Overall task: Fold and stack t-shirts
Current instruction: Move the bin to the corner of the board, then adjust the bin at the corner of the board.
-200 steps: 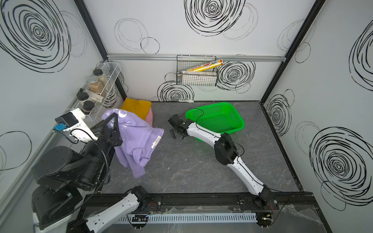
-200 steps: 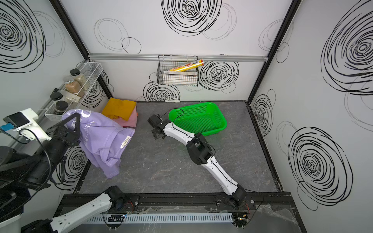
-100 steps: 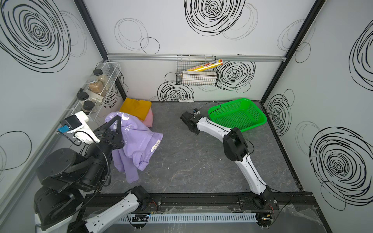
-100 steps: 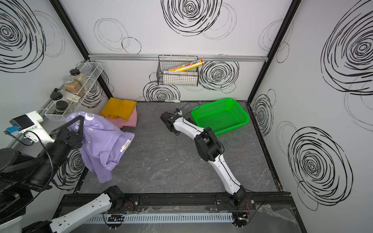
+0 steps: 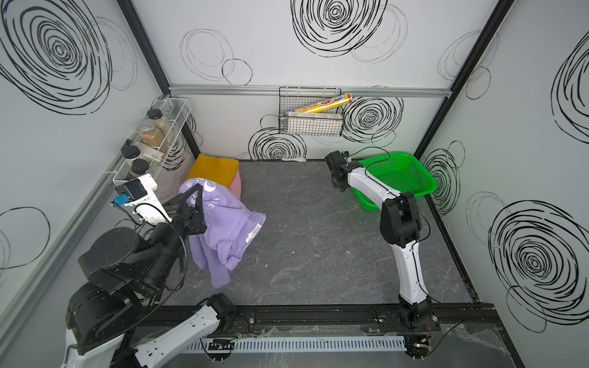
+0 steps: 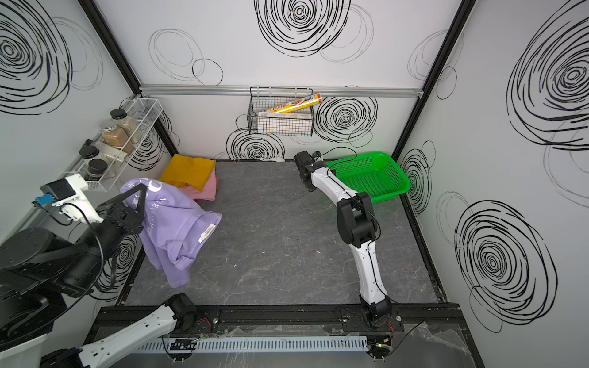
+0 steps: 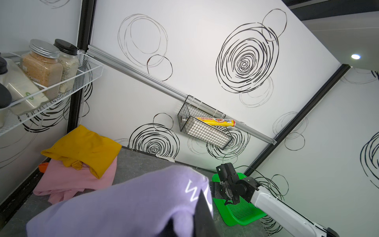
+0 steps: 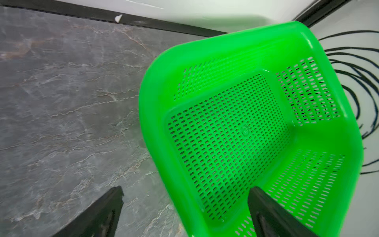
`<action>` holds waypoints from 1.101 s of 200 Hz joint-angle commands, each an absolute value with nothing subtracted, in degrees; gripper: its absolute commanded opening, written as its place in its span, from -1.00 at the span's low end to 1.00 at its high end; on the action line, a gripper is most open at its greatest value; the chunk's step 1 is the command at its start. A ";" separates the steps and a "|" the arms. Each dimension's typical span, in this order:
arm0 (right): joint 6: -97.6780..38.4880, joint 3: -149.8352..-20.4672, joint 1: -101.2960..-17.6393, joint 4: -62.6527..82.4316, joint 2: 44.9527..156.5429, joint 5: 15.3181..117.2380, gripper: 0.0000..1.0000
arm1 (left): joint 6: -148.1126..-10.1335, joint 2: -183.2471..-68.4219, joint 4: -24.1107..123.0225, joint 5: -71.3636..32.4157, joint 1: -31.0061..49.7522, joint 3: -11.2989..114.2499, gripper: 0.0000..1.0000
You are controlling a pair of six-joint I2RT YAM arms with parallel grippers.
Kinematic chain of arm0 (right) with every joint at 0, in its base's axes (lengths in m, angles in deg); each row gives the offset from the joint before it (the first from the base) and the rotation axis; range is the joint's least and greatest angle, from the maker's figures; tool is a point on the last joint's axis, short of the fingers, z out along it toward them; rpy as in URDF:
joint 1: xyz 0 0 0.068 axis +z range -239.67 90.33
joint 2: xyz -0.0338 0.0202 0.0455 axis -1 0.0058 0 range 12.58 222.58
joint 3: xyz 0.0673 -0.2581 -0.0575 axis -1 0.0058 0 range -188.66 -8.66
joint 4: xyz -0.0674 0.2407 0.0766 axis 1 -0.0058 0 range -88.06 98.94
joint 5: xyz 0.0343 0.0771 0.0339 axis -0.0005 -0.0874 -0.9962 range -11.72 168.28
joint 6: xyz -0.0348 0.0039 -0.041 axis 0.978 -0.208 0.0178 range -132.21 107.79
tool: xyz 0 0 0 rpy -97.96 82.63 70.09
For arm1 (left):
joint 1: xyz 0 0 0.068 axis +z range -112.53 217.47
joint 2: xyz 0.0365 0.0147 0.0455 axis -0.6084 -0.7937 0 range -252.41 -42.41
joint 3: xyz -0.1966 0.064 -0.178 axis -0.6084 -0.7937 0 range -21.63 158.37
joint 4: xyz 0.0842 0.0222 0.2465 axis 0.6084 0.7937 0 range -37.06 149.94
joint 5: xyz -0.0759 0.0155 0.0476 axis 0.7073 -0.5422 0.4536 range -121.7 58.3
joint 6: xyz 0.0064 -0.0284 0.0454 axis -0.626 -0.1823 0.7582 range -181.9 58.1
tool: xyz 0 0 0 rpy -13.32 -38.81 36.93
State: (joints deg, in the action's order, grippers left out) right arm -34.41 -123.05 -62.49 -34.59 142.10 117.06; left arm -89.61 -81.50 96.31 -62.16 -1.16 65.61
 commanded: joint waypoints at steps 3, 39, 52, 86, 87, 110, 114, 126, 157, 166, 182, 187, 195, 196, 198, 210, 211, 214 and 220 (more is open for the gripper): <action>-34.01 -123.67 -61.23 -34.87 139.64 112.98 1.00 | -89.50 -82.30 90.60 -61.00 -1.18 65.15 -1.00; -33.36 -114.26 -58.95 -33.08 129.69 105.30 0.99 | -89.93 -81.96 89.53 -59.88 -1.16 63.04 -1.00; -34.39 -110.48 -58.32 -33.56 125.88 99.86 0.99 | -90.20 -81.91 89.20 -59.71 -1.20 62.20 -1.00; -38.52 -99.63 -54.80 -35.21 116.26 96.37 0.99 | -90.45 -82.64 88.07 -58.28 -1.18 61.32 -1.00; -38.64 -99.50 -54.74 -35.19 115.97 96.29 0.99 | -90.42 -82.65 87.99 -58.26 -1.19 61.29 -1.00; -42.59 -90.43 -54.07 -35.41 110.29 96.31 1.00 | -90.47 -83.08 87.11 -57.42 -1.13 60.82 -1.00; -43.17 -89.12 -54.05 -35.46 109.55 96.42 0.99 | -90.54 -83.22 86.97 -57.22 -1.14 60.77 -1.00; -45.06 -85.21 -54.03 -35.54 107.27 96.89 1.00 | -90.58 -83.61 86.72 -56.70 -1.19 60.72 -1.00; -47.89 -76.15 -54.07 -32.22 102.45 100.30 1.00 | -90.68 -84.55 86.01 -55.86 -1.16 60.47 -1.00; -47.53 -74.79 -54.22 -30.66 102.10 101.33 0.99 | -90.90 -84.68 85.74 -55.62 -1.18 60.24 -1.00; -46.30 -73.62 -55.97 -28.60 102.89 101.23 1.00 | -91.39 -85.02 85.37 -55.07 -1.15 59.87 -1.00; -45.85 -73.57 -56.78 -27.96 103.29 100.87 1.00 | -91.50 -85.11 85.37 -54.91 -1.19 59.85 -1.00; -44.88 -73.52 -58.28 -26.36 104.03 100.35 0.99 | -91.82 -85.25 85.50 -54.83 -1.16 59.85 -1.00; -44.72 -73.48 -58.46 -26.25 104.14 100.26 0.99 | -91.85 -85.23 85.52 -54.78 -1.14 59.89 -1.00; -44.33 -73.47 -58.84 -25.68 104.34 100.10 1.00 | -91.95 -85.24 85.54 -54.74 -1.18 59.86 -1.00; -41.97 -74.13 -61.51 -22.71 106.02 99.27 1.00 | -92.18 -85.27 85.70 -54.76 -1.14 59.84 -1.00; -41.72 -74.22 -61.75 -22.49 106.10 99.28 1.00 | -92.16 -85.28 85.71 -54.74 -1.17 59.85 -1.00; -40.95 -74.61 -62.39 -21.76 106.71 99.33 1.00 | -92.22 -85.29 85.84 -54.87 -1.15 59.85 -1.00; -39.08 -75.46 -63.85 -20.05 108.21 99.07 0.99 | -92.34 -85.28 85.97 -54.89 -1.16 59.85 -1.00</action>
State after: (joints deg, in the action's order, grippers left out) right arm -44.02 -73.59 -59.02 -27.90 104.68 98.92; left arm -91.33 -85.26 91.37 -55.60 -1.16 59.73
